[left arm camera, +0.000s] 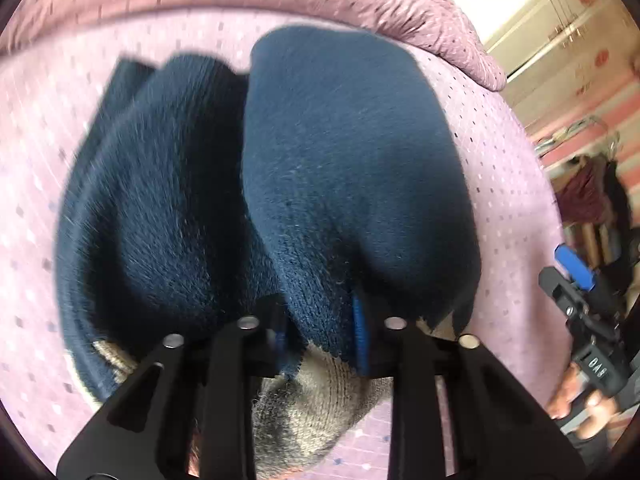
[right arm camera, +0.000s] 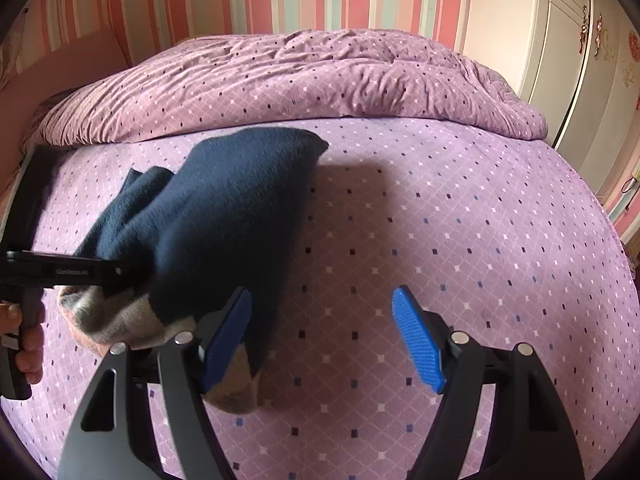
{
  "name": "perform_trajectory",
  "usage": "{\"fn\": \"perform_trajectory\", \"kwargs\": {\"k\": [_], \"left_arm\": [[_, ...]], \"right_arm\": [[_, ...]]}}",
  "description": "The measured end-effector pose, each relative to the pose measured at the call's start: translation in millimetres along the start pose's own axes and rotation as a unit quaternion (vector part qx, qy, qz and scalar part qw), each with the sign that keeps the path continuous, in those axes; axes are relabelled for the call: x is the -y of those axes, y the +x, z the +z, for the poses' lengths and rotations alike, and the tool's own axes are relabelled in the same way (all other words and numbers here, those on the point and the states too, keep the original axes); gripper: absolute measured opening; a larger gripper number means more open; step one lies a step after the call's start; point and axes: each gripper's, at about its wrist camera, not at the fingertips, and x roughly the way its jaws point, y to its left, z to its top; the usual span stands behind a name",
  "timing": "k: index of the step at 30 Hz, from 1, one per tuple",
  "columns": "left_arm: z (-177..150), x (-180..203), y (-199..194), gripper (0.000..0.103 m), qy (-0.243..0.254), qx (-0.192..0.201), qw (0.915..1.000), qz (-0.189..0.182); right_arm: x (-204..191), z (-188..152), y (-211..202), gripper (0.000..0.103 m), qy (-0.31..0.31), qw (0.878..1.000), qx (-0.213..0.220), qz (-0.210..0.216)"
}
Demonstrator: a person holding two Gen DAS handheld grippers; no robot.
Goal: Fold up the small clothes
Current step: 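Grasp the other side end of the sweater with the left gripper, then fold the held end over onto the bundle with the left gripper, release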
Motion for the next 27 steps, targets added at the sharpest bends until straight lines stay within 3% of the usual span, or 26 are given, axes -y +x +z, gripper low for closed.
{"fn": "perform_trajectory", "kwargs": {"k": [6,11,18,22,27], "left_arm": [[-7,28,-43,0.017,0.046,0.094,0.9938,0.038],[-14,23,-72,0.016,0.032,0.132,0.9888,0.062],[-54,-34,-96,0.017,-0.012,0.096,0.9902,0.1],[-72,-73,-65,0.02,-0.034,0.058,0.9915,0.111],[-65,-85,-41,0.031,-0.028,0.068,0.9919,0.103]], "right_arm": [[3,3,-5,0.074,-0.005,1.0,0.007,-0.005],[0,9,-12,0.074,-0.009,1.0,0.013,-0.005],[-28,10,-17,0.074,-0.027,0.999,0.013,0.018],[-47,5,-9,0.074,-0.037,0.999,0.002,0.032],[-67,-3,0,0.074,-0.054,0.998,-0.014,0.039]]}}
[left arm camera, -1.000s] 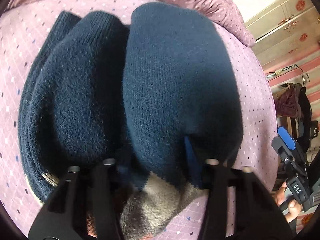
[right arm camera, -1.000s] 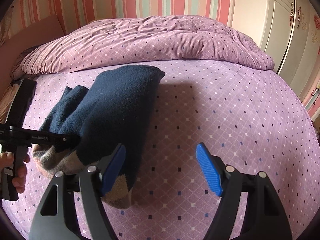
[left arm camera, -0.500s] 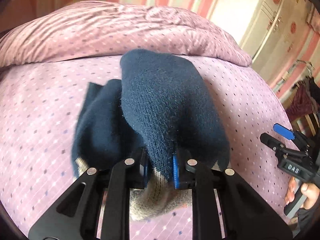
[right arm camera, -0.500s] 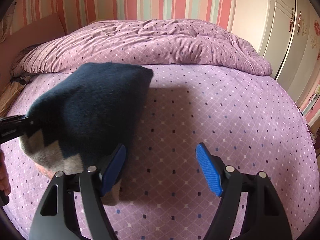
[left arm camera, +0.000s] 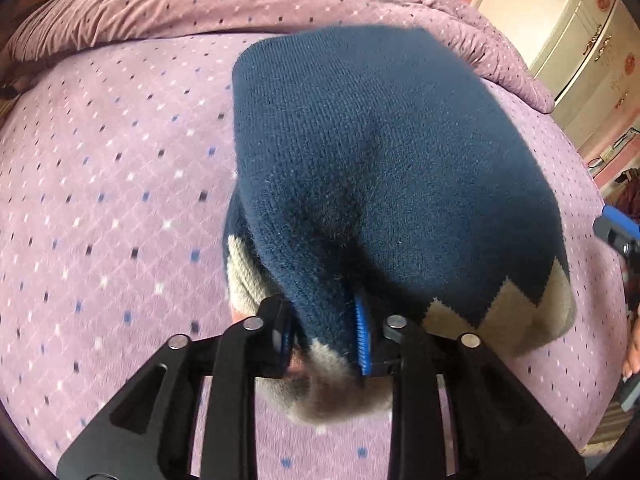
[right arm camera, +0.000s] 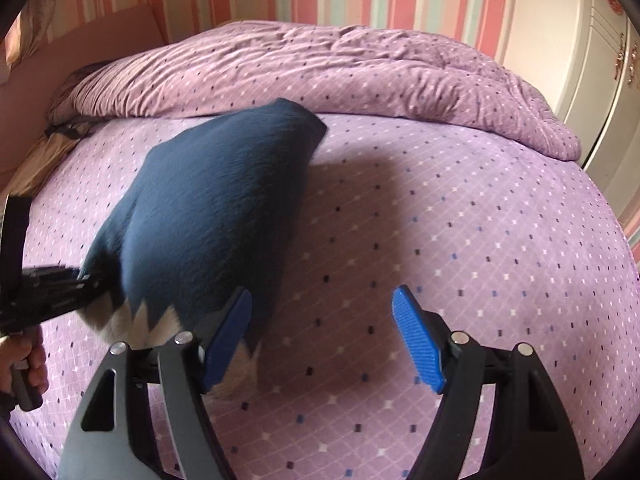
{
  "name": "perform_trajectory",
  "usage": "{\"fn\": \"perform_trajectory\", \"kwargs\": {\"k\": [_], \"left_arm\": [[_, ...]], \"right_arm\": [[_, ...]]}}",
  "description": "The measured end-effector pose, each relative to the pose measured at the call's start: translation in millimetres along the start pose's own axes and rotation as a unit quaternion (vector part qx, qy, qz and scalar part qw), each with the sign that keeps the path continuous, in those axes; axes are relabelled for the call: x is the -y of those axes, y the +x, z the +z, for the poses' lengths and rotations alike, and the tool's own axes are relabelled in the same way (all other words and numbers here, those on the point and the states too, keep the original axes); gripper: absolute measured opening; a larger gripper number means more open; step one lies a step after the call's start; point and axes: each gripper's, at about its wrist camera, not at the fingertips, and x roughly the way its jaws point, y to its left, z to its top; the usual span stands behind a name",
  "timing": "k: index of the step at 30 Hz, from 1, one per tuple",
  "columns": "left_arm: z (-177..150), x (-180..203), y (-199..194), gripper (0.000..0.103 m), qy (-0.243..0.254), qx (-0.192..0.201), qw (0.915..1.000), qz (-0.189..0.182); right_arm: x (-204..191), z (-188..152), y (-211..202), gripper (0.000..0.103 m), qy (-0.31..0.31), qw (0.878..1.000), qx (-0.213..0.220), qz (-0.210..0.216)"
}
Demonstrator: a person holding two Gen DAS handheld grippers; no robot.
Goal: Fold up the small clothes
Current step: 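Fold the held end over onto the bundle with the left gripper, release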
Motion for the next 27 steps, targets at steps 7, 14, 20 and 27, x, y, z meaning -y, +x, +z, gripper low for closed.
{"fn": "perform_trajectory", "kwargs": {"k": [7,14,20,27], "left_arm": [[9,-17,-7,0.064,-0.025,-0.019,0.9986,-0.042],[0,-9,-74,0.1,0.004,0.03,0.9977,0.062],[5,-9,-57,0.1,-0.005,0.009,0.9861,0.166],[1,-20,-29,0.1,0.0,-0.006,0.9823,0.187]], "right_arm": [[-12,10,-13,0.074,-0.014,1.0,0.007,0.009],[-22,19,-14,0.074,-0.039,0.999,0.011,0.029],[-51,18,13,0.019,-0.076,0.995,-0.025,0.059],[-54,7,36,0.02,-0.056,0.994,-0.049,0.079]]}}
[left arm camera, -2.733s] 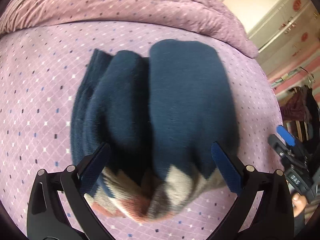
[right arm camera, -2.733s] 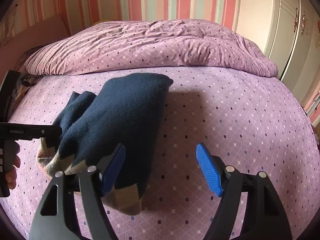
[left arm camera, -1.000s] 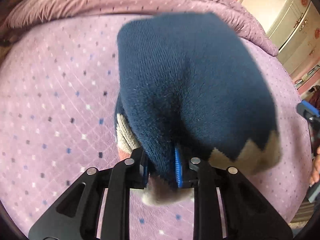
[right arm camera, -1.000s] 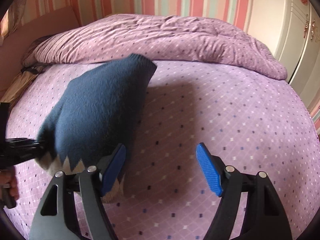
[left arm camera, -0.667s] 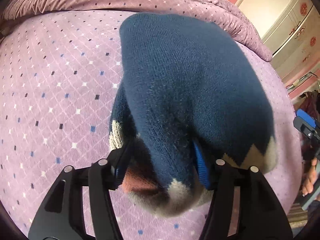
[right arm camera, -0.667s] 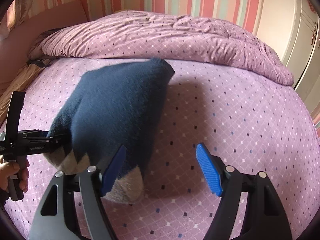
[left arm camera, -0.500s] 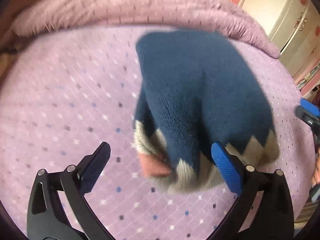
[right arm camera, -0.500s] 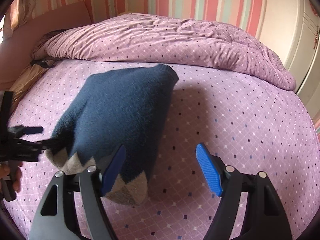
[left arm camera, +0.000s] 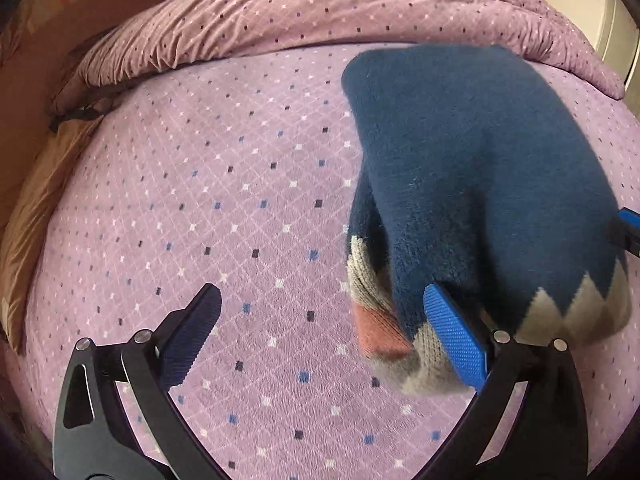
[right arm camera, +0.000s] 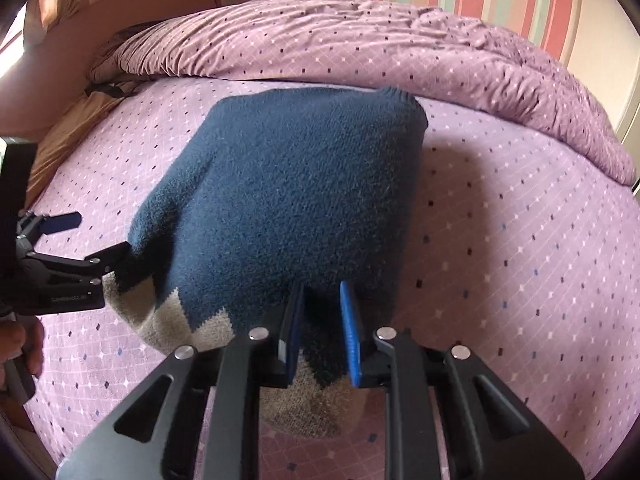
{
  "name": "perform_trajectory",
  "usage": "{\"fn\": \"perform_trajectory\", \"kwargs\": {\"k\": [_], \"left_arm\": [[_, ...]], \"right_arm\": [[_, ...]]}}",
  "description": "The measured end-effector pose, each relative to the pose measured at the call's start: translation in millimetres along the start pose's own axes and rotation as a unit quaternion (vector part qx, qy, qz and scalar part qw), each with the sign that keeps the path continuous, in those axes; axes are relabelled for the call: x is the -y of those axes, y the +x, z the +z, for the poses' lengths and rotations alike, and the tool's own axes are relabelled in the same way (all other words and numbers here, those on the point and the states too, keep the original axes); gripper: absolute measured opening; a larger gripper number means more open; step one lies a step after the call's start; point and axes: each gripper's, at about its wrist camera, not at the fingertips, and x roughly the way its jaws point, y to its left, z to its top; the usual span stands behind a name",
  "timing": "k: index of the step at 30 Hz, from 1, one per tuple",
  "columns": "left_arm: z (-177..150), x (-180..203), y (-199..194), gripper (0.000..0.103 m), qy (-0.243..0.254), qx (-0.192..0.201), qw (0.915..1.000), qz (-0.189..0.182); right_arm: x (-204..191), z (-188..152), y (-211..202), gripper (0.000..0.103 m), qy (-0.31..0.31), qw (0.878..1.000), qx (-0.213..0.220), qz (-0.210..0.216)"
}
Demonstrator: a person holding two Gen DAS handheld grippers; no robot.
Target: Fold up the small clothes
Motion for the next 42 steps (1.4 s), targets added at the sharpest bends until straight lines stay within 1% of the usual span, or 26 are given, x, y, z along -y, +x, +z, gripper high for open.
{"fn": "perform_trajectory", "kwargs": {"k": [2,6,10,11,12,14,15,16,17,19,22,24,28,30,31,34,36,38,41,42], "left_arm": [[-2,-1,5,0.1,-0.001,-0.003,1.0,-0.001],[-4,0,10,0.1,-0.002,-0.001,1.0,-0.003],[-2,-4,7,0.1,-0.014,-0.007,0.9998,-0.012],[-2,-5,6,0.1,-0.015,-0.01,0.9997,-0.014],[-1,-7,4,0.1,-0.018,-0.016,0.9996,-0.017],[1,-10,2,0.1,-0.02,-0.022,0.9994,-0.019],[2,-11,0,0.1,-0.019,-0.024,0.9994,-0.016],[3,-11,-3,0.1,-0.016,-0.024,0.9995,-0.013],[4,-12,-6,0.1,-0.015,-0.024,0.9995,-0.011],[4,-13,-13,0.1,-0.011,-0.02,0.9997,-0.011],[6,-15,-22,0.1,-0.013,-0.014,0.9997,-0.013],[7,-17,-27,0.1,-0.015,-0.012,0.9997,-0.017],[8,-20,-32,0.1,-0.012,-0.005,0.9999,-0.011],[7,-24,-32,0.1,-0.021,-0.008,0.9994,-0.025],[7,-28,-31,0.1,-0.033,-0.013,0.9986,-0.039],[5,-38,-28,0.1,-0.063,-0.022,0.9952,-0.072],[4,-43,-25,0.1,-0.076,-0.025,0.9929,-0.088],[5,-50,-19,0.1,-0.093,-0.029,0.9876,-0.123],[9,-55,-7,0.1,-0.11,-0.037,0.9817,-0.151],[12,-56,-2,0.1,-0.114,-0.037,0.9785,-0.168]], "right_arm": [[1,-3,7,0.02,0.003,1.0,-0.01,0.003],[-5,-9,23,0.02,-0.014,1.0,-0.021,-0.011],[-3,-6,19,0.02,-0.007,1.0,-0.02,-0.008],[-2,-5,17,0.023,-0.005,1.0,-0.02,-0.005],[0,-4,14,0.028,-0.002,1.0,-0.02,0.0],[0,-3,8,0.074,0.005,1.0,-0.021,0.014],[-1,-2,2,0.077,0.005,1.0,-0.012,0.009],[-2,-2,-4,0.077,0.003,1.0,0.001,0.003],[-3,-1,-10,0.077,-0.002,1.0,0.007,0.006],[-4,2,-17,0.077,-0.004,1.0,0.009,0.003],[-1,5,-23,0.085,-0.002,1.0,0.011,0.003],[2,7,-28,0.085,0.001,1.0,0.014,-0.002],[9,11,-34,0.088,0.009,1.0,0.018,-0.016],[15,13,-36,0.088,0.014,1.0,0.015,-0.022],[17,13,-36,0.088,0.017,0.999,0.015,-0.023],[25,11,-40,0.088,0.026,0.999,0.02,-0.027],[30,8,-43,0.088,0.034,0.999,0.026,-0.028],[32,5,-44,0.088,0.039,0.998,0.03,-0.029],[33,1,-43,0.088,0.031,0.998,0.03,-0.04],[34,-1,-42,0.088,0.03,0.998,0.028,-0.041]]}}
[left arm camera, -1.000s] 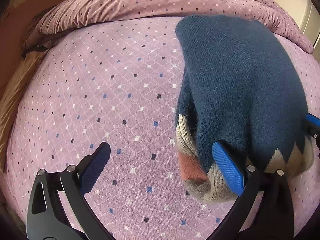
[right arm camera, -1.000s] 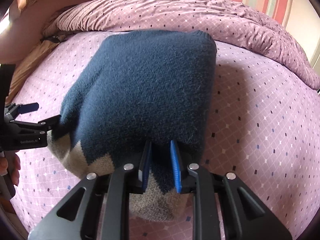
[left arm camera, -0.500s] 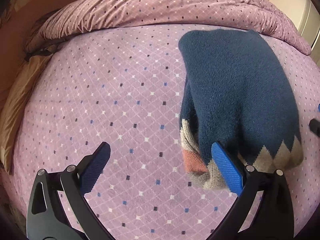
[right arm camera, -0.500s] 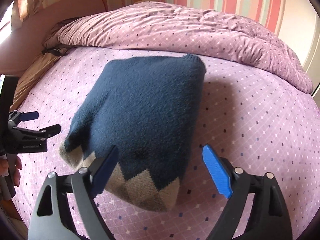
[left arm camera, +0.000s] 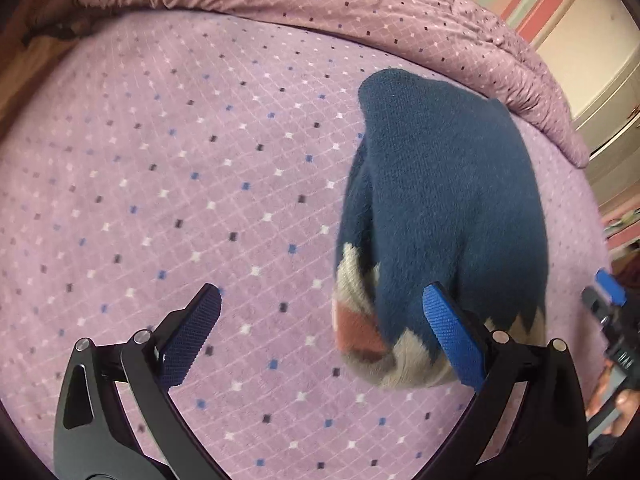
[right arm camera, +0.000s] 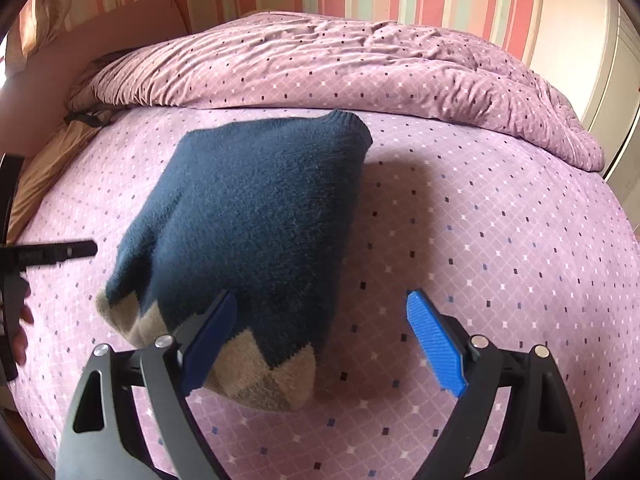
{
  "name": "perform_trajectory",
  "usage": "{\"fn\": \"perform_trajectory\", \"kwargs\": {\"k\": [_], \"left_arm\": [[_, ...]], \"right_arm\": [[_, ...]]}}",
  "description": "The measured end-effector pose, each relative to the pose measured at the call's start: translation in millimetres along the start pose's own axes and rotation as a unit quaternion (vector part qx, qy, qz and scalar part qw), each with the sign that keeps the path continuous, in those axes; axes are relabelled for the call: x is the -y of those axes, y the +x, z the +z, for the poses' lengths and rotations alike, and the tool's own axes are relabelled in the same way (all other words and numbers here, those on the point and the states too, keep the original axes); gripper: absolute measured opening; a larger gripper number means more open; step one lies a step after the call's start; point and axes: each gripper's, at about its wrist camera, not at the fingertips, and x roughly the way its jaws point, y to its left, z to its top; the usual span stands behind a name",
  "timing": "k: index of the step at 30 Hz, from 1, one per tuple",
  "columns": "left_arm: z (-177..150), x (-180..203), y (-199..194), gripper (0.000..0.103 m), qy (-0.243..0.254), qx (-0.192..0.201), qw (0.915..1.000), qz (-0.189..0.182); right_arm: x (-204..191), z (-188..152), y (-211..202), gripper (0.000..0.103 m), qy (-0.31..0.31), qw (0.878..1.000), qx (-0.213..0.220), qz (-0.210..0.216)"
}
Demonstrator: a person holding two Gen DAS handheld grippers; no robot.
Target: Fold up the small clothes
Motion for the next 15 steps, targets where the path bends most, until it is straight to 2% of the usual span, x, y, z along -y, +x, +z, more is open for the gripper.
{"fn": "perform_trajectory", "kwargs": {"k": [1,4,8,11,15], "left_arm": [[2,-1,3,0.1,-0.002,0.0,0.9999,-0.013],[12,0,23,0.1,-0.004,-0.014,0.9966,-0.081],[21,0,49,0.1,-0.023,-0.027,0.9909,-0.13],[22,3,67,0.1,-0.036,-0.038,0.9823,-0.18],[20,12,87,0.1,-0.027,-0.048,0.9828,-0.176]], "right_arm": [[0,-1,0,0.088,0.0,1.0,-0.002,0.0],[5,-5,4,0.088,0.005,1.0,-0.005,-0.002],[7,-9,11,0.088,0.006,1.0,-0.008,-0.005],[4,-12,18,0.088,-0.002,1.0,-0.014,-0.003],[1,-15,25,0.088,-0.017,1.0,-0.018,-0.007]]}}
